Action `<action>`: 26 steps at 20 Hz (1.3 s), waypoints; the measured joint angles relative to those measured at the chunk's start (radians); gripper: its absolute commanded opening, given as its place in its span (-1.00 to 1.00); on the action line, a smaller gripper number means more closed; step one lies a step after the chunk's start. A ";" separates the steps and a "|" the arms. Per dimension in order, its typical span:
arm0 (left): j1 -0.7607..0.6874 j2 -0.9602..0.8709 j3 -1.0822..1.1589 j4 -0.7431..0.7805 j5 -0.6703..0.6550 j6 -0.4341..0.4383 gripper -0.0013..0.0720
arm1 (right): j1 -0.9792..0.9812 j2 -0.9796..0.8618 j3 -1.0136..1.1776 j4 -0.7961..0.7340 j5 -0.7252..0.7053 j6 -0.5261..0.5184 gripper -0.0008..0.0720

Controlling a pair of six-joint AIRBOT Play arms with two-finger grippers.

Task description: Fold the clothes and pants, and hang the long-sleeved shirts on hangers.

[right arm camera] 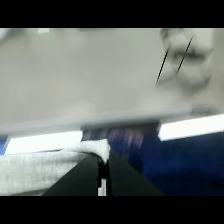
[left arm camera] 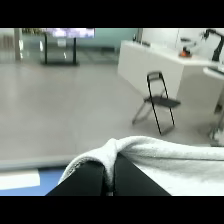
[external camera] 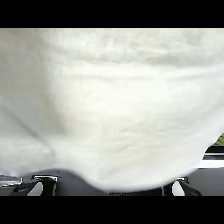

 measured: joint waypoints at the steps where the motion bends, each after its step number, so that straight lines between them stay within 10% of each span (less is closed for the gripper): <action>1: -0.011 -0.046 -0.044 0.002 -0.046 -0.009 -0.91 | 0.006 -0.061 -0.020 0.008 0.084 0.007 -0.83; 7: -0.130 -0.367 -0.465 0.026 -0.074 -0.006 -0.91 | 0.186 -0.392 -0.374 -0.189 0.222 0.045 -0.83; 19: -0.190 -0.779 -0.504 -0.106 0.467 -0.035 -0.91 | 0.359 -0.707 -0.541 -0.266 -0.671 0.295 -0.83; 26: -0.183 -0.862 -0.484 -0.110 0.488 -0.028 -0.91 | 0.359 -0.804 -0.518 -0.250 -0.689 0.328 -0.82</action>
